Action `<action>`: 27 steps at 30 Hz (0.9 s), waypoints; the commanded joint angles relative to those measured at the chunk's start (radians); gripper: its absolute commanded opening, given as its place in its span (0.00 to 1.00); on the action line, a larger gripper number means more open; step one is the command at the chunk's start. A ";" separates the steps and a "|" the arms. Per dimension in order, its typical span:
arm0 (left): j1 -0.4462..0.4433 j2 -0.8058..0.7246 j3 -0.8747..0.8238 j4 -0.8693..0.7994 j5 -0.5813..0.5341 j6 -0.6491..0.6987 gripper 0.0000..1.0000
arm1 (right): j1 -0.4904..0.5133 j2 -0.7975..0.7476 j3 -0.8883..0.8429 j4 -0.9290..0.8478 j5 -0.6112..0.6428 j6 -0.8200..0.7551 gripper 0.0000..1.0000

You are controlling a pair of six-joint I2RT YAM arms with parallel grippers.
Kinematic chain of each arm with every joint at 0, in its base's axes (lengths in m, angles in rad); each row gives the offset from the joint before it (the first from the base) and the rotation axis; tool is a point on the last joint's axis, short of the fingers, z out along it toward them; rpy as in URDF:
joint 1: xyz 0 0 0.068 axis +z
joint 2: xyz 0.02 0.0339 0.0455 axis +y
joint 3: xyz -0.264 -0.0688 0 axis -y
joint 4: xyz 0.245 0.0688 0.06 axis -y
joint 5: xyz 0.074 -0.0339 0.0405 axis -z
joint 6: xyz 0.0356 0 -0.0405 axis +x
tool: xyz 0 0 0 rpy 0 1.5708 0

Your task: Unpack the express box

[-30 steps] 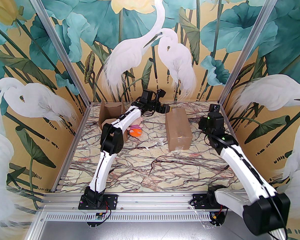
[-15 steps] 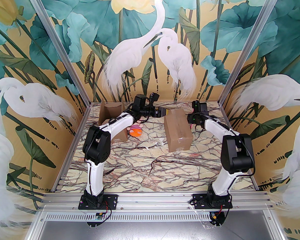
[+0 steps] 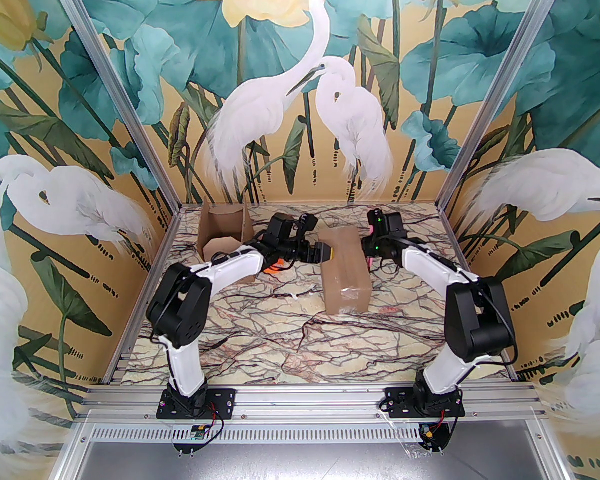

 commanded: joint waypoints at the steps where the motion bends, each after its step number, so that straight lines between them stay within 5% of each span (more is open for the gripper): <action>1: -0.074 -0.095 -0.059 0.014 0.009 0.010 0.78 | 0.070 -0.025 -0.017 0.013 -0.047 0.053 0.00; 7: -0.074 -0.270 -0.171 -0.060 -0.114 0.082 0.79 | 0.065 -0.084 -0.013 -0.051 0.132 0.075 0.00; 13: -0.071 -0.291 -0.022 -0.266 -0.251 0.310 0.77 | 0.025 -0.172 0.035 -0.032 0.268 0.069 0.01; 21: 0.069 -0.116 0.174 -0.337 -0.172 0.369 0.67 | 0.086 -0.260 0.041 0.220 0.147 0.056 0.00; 27: 0.088 0.014 0.298 -0.423 -0.128 0.450 0.66 | 0.202 -0.224 0.056 0.399 0.101 0.051 0.00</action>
